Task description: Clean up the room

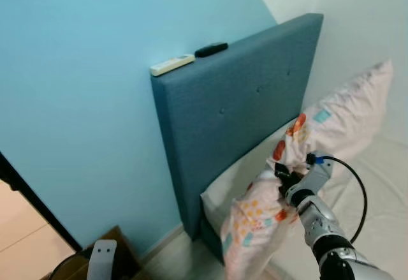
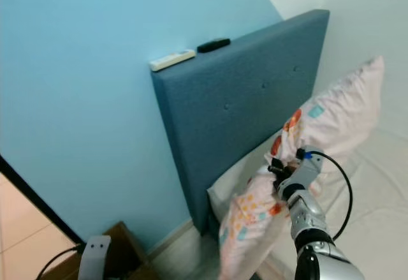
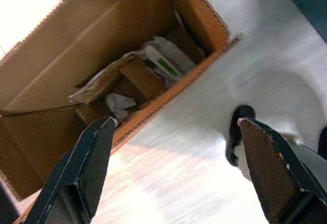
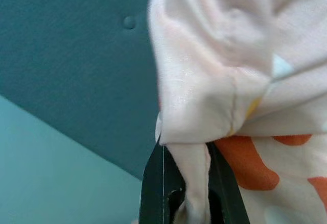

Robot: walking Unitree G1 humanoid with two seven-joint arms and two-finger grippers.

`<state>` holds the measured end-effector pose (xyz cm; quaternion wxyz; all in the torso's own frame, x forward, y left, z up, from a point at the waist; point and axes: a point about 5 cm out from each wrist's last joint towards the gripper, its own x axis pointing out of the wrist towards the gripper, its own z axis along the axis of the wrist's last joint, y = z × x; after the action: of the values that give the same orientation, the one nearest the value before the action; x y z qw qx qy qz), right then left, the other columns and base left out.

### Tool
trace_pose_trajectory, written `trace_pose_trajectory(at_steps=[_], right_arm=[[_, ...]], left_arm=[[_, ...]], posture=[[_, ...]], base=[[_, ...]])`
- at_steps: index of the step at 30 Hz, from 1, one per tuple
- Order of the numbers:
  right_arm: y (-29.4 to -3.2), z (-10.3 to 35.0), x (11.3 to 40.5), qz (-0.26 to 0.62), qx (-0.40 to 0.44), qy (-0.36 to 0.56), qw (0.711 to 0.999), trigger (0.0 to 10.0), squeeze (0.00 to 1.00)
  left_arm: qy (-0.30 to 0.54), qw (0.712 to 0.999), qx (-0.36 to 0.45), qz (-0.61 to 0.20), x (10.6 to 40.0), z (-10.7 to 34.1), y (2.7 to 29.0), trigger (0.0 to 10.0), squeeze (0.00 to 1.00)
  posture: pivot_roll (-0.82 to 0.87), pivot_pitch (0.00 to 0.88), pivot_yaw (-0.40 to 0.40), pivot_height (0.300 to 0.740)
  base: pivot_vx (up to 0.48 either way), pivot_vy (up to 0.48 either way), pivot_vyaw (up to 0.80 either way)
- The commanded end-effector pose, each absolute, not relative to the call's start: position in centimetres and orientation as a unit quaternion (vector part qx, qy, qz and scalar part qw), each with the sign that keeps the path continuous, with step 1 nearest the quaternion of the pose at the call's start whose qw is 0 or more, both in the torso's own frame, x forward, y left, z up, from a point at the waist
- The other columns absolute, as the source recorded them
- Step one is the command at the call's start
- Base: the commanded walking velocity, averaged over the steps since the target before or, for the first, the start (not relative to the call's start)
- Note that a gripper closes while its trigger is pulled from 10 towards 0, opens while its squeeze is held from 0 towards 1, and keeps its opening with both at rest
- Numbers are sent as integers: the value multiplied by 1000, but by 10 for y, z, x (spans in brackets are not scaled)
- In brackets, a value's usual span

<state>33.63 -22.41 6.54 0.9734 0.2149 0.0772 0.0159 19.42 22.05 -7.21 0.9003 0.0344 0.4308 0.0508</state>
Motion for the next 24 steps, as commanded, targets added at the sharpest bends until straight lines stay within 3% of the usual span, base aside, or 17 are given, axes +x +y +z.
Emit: trace_pose_trajectory(at_steps=[1, 8, 17, 24], right_arm=[[-223, 71, 340, 23, 218, 60, 974, 0, 0], [-220, 82, 345, 31, 229, 29, 973, 0, 0], [-221, 90, 350, 33, 246, 10, 969, 0, 0], [-219, 74, 345, 16, 207, 74, 975, 0, 0]], left_arm=[[442, 895, 38, 44, 191, -75, 219, 10000, 0], [446, 893, 39, 49, 188, -76, 219, 10000, 0], [443, 894, 36, 52, 188, -76, 220, 10000, 0], [448, 892, 37, 52, 182, -78, 221, 10000, 0]], posture=[[-33, 24, 57, 720], [-31, 29, 57, 720], [-28, 46, 61, 720], [-25, 67, 64, 720]], base=[[0, -465, 0], [0, -354, 0], [0, 0, 0], [0, 0, 0]])
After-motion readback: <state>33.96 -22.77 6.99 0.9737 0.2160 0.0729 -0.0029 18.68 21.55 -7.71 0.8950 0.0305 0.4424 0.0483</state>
